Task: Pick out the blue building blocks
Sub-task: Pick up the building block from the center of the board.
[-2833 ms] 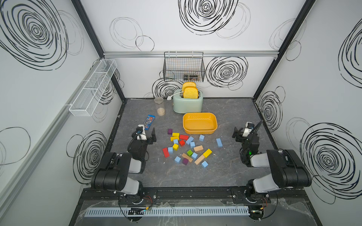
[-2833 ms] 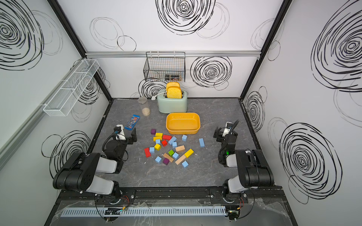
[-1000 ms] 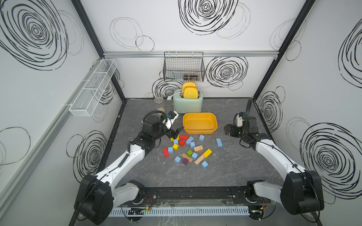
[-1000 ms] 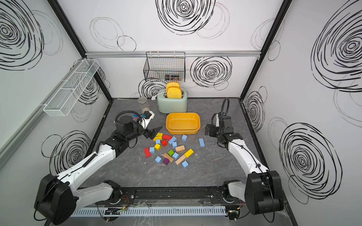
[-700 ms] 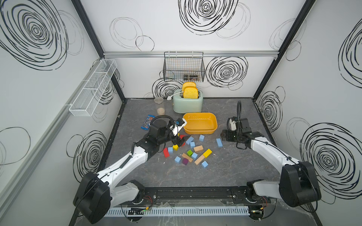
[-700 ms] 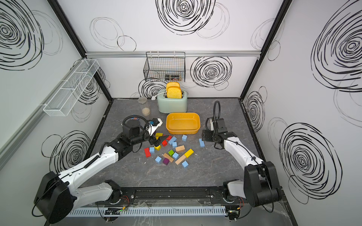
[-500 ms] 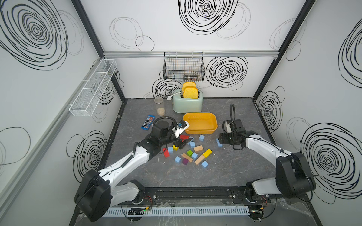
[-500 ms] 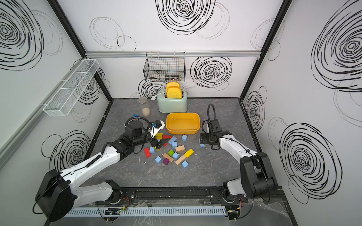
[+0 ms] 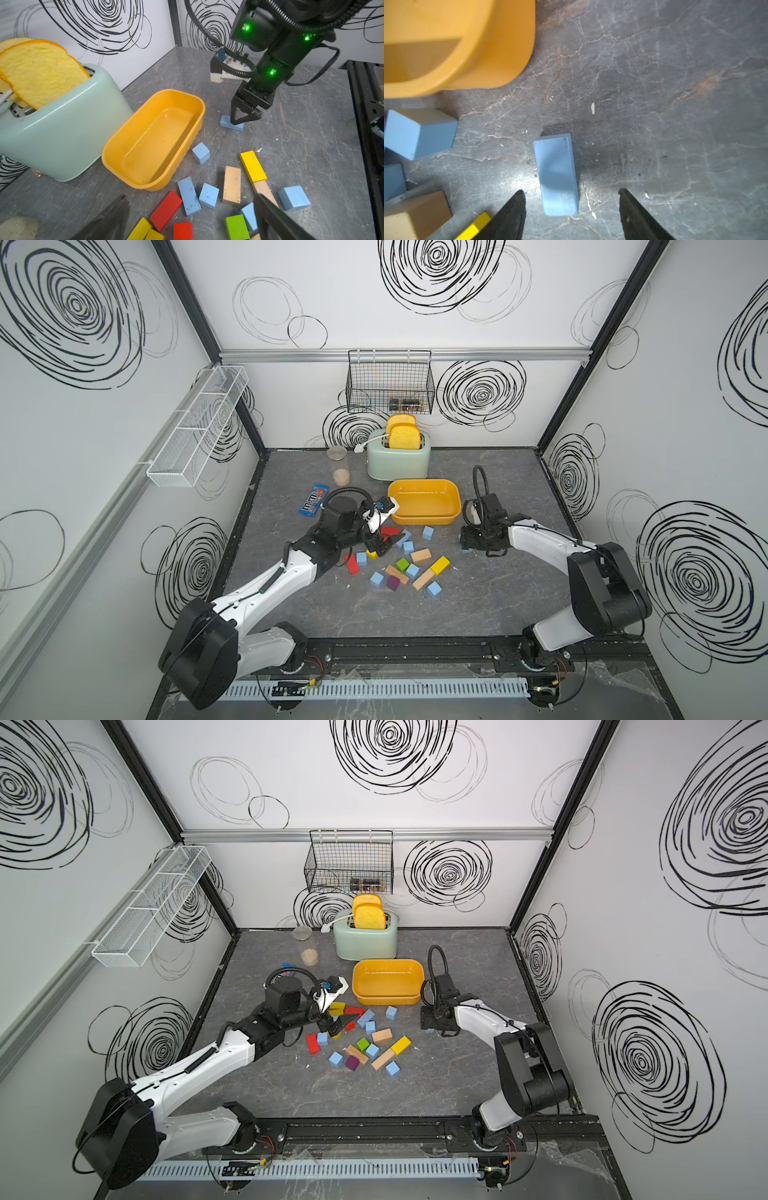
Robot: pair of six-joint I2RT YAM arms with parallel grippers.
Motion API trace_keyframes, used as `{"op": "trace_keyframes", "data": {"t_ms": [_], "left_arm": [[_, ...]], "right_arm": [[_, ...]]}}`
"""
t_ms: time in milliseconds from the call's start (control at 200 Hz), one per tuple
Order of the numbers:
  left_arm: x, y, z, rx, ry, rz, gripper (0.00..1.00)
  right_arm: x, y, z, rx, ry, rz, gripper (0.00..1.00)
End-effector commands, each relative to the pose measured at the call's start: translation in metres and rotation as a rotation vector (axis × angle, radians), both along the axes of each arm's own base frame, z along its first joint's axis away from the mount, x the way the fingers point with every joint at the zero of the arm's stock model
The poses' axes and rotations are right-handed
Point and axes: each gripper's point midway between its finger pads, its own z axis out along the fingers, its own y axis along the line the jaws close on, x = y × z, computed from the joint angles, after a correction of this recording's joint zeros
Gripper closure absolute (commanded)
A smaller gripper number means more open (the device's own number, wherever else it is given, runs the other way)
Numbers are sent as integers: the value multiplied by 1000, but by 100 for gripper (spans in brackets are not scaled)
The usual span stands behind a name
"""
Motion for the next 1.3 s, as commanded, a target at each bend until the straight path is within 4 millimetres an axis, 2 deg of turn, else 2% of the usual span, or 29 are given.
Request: {"op": "trace_keyframes", "data": {"t_ms": [0,335,530,730,961,1296], "left_arm": [[1,3,9,-12,-52,0,4],[11,16,19,-38,-40,46,4],[13,18,21,-52,-39,50,4],[14,19,21,-52,-36,51,4],[14,19,21,-50,-33,49,4],[15,20,20,-48,-29,51,4]], "right_arm": [[4,0,1,-23,-4,6,30],[13,-4,-5,-95,2,19,38],[18,3,-4,-94,-10,38,37],[16,13,-13,-85,13,62,36],[16,14,-17,-103,25,65,39],[14,13,-24,-129,44,74,50]]}}
